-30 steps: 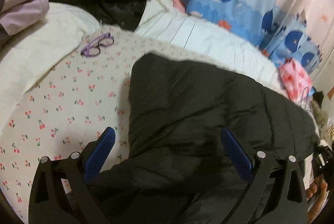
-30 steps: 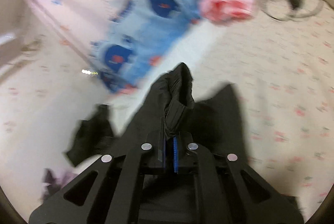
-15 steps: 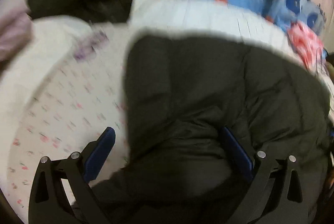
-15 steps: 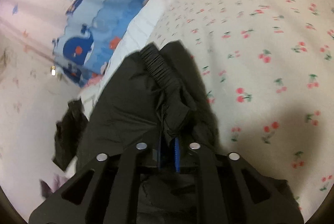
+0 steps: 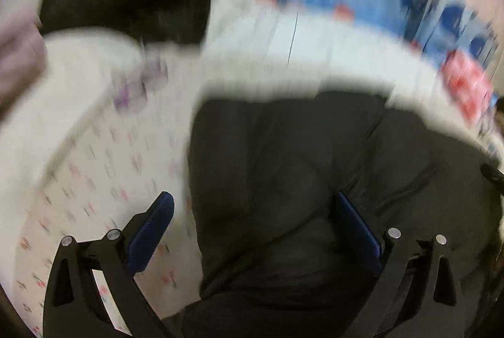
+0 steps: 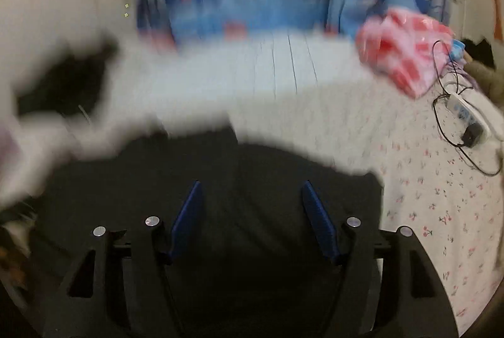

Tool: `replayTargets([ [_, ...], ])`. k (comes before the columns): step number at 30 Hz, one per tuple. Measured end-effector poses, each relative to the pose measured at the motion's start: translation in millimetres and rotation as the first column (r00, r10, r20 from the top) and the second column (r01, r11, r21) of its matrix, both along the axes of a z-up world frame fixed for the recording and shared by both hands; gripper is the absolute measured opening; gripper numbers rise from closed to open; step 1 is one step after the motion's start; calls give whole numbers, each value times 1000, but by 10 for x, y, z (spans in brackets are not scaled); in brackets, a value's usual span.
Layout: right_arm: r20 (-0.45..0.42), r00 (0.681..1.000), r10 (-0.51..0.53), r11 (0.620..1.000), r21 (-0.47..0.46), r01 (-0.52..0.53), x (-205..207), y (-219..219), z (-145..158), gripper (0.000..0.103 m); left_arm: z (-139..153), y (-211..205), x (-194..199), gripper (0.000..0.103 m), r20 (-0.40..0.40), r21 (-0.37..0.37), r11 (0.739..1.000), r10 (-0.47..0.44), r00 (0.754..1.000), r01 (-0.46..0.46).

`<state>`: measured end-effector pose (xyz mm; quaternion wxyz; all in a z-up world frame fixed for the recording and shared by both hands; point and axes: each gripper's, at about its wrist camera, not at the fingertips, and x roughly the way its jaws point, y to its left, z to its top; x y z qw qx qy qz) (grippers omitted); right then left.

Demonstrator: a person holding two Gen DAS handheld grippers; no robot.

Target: Fold large clothes

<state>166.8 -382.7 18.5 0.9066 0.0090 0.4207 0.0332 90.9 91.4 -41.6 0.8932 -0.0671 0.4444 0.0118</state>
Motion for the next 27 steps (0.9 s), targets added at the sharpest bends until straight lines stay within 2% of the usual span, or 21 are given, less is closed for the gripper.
replayTargets([
  [2,-39,999,-34,991,129,39,49,-176,-324,63,-181,19,7,98,-40,-104,994,-30,999,25],
  [3,-65,997,-43,987,154,53,68,-221,-385,63,-221,26,19,98,-55,-122,992,-32,998,25],
  [6,-106,994,-25,987,157,42,80,-242,-413,63,-221,-13,12,97,-58,-99,995,-36,998,30],
  [8,-145,989,-10,985,170,35,57,-288,-329,63,-134,-18,-23,97,-58,-91,995,-37,998,31],
  [9,-147,989,1,977,210,30,-29,-358,-197,63,-43,-10,-42,97,-49,-96,995,-41,998,36],
  [11,-98,995,5,953,304,25,-349,-630,150,65,232,131,-252,97,25,-121,992,-40,999,42],
  [13,-94,996,2,941,337,30,-734,-871,349,77,445,365,-508,97,73,-131,991,-14,997,23],
  [15,-138,990,17,937,349,33,-1158,-1118,397,83,490,554,-672,97,41,-134,991,-21,999,26],
  [17,-197,980,38,919,392,43,-1660,-1382,339,83,444,740,-903,97,-10,-117,993,-20,1000,19],
  [18,-224,973,47,905,421,53,-1825,-1446,297,83,386,845,-1068,97,-40,-110,994,-27,999,23],
  [19,-264,962,66,876,478,71,-2054,-1525,223,83,336,903,-1179,97,-63,-114,993,-41,997,34],
  [22,-327,936,130,794,599,99,-2642,-1650,24,83,93,1138,-1633,97,-163,-182,982,-72,984,42],
  [23,-330,932,147,781,617,95,-2772,-1657,5,83,44,1177,-1737,97,-183,-208,977,-80,980,41],
  [26,-302,927,223,681,729,74,-3194,-1669,-97,83,-150,1307,-2121,97,-236,-327,944,-128,963,45],
  [27,-292,927,233,664,745,68,-3276,-1667,-94,83,-177,1319,-2225,97,-233,-345,937,-142,962,55],
])
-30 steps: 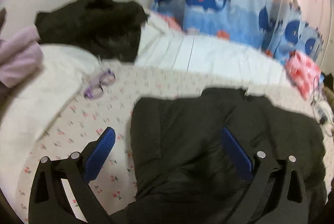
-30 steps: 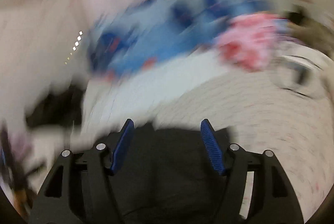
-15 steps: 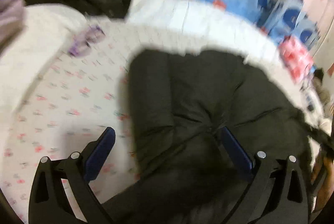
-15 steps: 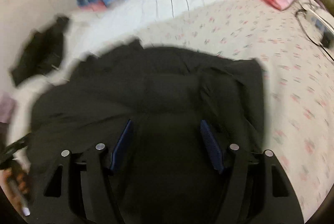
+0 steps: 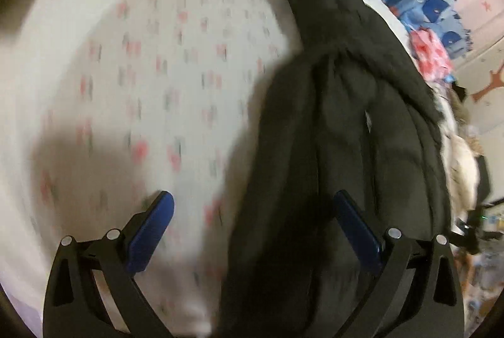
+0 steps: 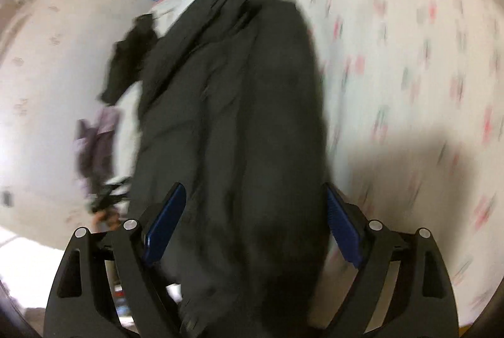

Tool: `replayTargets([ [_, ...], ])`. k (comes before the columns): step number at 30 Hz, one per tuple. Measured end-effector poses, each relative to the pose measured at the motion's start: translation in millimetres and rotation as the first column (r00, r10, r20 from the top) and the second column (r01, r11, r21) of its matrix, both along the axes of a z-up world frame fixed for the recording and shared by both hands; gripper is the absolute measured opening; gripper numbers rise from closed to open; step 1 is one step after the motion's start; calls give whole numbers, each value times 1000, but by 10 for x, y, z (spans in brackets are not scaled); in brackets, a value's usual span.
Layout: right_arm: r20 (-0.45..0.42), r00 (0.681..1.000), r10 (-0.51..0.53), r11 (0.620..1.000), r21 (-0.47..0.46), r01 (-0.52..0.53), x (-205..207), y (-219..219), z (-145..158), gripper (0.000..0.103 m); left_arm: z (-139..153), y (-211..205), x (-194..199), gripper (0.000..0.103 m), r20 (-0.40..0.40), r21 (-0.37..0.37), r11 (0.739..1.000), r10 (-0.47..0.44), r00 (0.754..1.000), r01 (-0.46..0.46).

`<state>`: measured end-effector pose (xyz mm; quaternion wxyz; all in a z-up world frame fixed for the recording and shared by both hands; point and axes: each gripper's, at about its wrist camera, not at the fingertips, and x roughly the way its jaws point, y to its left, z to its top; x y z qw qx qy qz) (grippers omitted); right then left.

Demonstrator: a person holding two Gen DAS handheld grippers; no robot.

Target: Fold large clothes

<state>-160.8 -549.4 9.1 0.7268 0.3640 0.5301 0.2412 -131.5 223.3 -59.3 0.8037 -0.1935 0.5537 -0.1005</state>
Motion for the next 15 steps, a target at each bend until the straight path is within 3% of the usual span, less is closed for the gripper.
replayTargets([
  [4,0,999,35,992,121,-34,-270,18,-27,86,-10,-102,-330,97,-6,-32,995,-94,996,94],
  [6,6,999,53,984,169,-53,-385,29,-48,87,-28,-148,-482,97,-14,-84,989,-122,992,120],
  [9,7,997,74,983,167,-74,-437,147,-80,84,-74,-185,-623,97,-30,-138,982,-137,990,131],
  [11,19,997,73,989,131,-75,-459,214,-67,58,-80,-226,-663,97,-29,-179,975,-142,989,134],
  [12,17,998,64,991,118,-65,-454,237,-68,27,-53,-262,-675,90,-14,-163,979,-127,992,123],
  [13,27,999,43,992,117,-45,-454,245,-40,16,-34,-322,-653,64,-19,-137,983,-124,992,120],
  [14,51,998,26,992,121,-32,-451,266,25,15,-20,-335,-662,45,-23,-147,983,-117,993,113],
  [15,77,997,20,992,119,-29,-448,299,94,12,21,-328,-670,38,-21,-174,980,-103,994,98],
])
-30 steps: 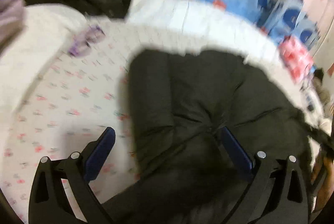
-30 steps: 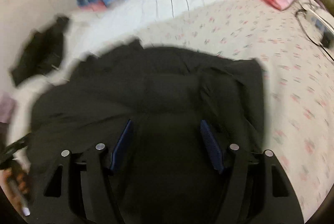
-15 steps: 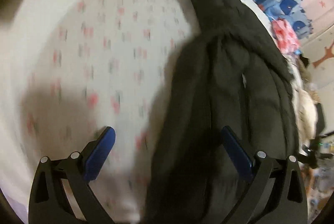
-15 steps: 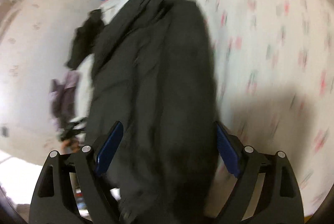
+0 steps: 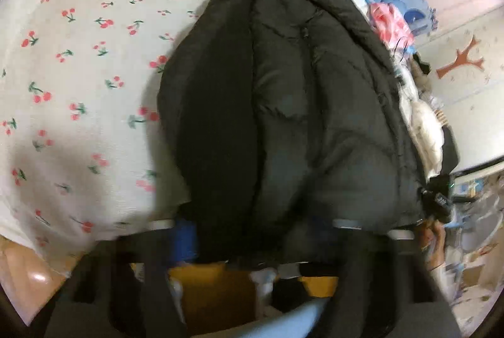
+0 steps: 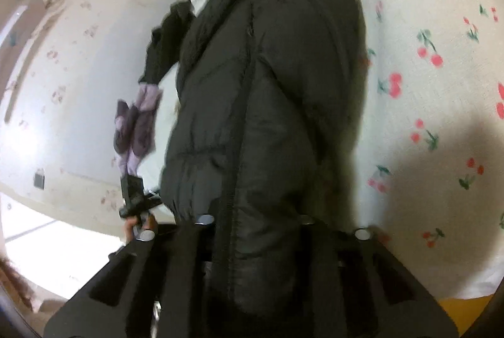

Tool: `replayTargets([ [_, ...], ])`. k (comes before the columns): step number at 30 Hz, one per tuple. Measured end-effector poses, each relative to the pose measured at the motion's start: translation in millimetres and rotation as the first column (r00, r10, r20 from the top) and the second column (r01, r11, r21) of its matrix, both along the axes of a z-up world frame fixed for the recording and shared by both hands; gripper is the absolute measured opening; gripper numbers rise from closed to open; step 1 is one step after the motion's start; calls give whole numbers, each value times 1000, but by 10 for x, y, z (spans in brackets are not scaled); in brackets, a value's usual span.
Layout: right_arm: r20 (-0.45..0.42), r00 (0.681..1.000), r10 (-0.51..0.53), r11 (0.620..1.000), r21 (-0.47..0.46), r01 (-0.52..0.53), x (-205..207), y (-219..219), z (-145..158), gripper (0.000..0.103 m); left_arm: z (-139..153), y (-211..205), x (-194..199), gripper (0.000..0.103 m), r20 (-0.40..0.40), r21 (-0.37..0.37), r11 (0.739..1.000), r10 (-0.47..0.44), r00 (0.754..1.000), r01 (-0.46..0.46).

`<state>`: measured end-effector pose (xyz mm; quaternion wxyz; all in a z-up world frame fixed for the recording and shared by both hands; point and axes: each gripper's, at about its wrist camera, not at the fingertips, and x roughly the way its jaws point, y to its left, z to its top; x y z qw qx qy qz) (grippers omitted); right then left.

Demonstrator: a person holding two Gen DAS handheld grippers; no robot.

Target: Fold large clothes

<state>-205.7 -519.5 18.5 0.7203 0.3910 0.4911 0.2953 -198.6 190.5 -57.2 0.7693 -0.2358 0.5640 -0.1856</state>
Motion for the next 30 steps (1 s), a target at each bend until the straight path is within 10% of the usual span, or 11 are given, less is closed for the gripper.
replayTargets([
  [2,69,998,-12,1000,26,11,33,83,239,10,181,-47,12,20,31,-7,1000,5,999,-5],
  [14,401,915,-37,988,155,-28,-384,-62,1979,8,1973,128,-611,13,330,-194,978,-13,944,81],
  [18,295,953,67,992,80,-94,-892,-230,1646,14,1698,227,-1072,21,273,-138,965,-178,945,222],
  [20,158,983,90,992,70,-102,-1136,-350,1145,23,1331,345,-1192,45,197,-139,960,-212,957,242],
  [25,-9,999,37,984,177,-34,-1540,-666,290,52,527,744,-1426,74,77,-212,969,-113,991,127],
  [30,-7,1000,0,967,255,1,-1592,-739,134,73,332,906,-1396,92,101,-304,951,-30,994,60],
])
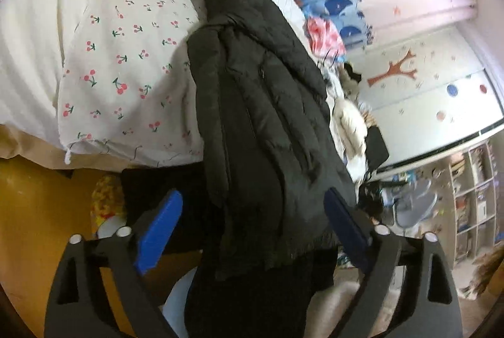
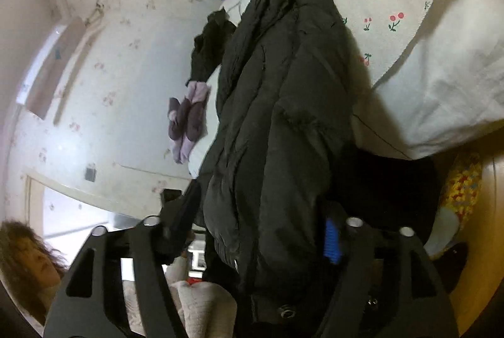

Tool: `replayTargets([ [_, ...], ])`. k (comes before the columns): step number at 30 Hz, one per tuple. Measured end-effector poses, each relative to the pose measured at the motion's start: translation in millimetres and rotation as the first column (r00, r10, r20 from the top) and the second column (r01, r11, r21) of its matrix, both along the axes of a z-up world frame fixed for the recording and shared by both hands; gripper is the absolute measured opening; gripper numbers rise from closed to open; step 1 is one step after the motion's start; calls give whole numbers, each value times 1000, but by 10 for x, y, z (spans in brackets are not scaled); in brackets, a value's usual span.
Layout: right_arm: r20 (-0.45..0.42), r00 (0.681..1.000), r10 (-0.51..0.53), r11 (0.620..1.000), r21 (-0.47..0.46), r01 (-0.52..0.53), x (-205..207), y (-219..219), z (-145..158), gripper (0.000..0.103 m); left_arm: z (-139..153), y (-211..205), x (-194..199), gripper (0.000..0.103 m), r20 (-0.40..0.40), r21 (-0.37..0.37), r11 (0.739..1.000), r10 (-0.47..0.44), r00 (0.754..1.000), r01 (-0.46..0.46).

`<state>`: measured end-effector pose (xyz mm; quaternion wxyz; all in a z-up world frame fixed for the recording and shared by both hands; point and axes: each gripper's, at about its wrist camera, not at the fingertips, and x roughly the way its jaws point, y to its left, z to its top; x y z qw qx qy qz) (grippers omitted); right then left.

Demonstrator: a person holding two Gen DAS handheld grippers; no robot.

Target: Fold large clothes

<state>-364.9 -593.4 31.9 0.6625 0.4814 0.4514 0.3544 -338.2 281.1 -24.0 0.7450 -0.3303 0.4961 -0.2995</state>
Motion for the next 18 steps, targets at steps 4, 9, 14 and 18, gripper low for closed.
replayTargets([
  [4,-1,1000,19,1000,16,-19,108,160,-104,78,-163,-146,127,96,-17,-53,999,-4,1000,3],
  [9,-44,998,46,999,8,-46,123,412,-307,78,-370,-416,179,96,-45,20,998,-52,998,53],
  [14,16,999,52,998,37,-52,66,518,-307,63,-393,-378,149,96,-33,-106,993,-60,998,57],
  [18,87,995,54,999,-15,-53,58,617,-171,25,-294,-576,54,81,-5,-80,988,-135,991,134],
])
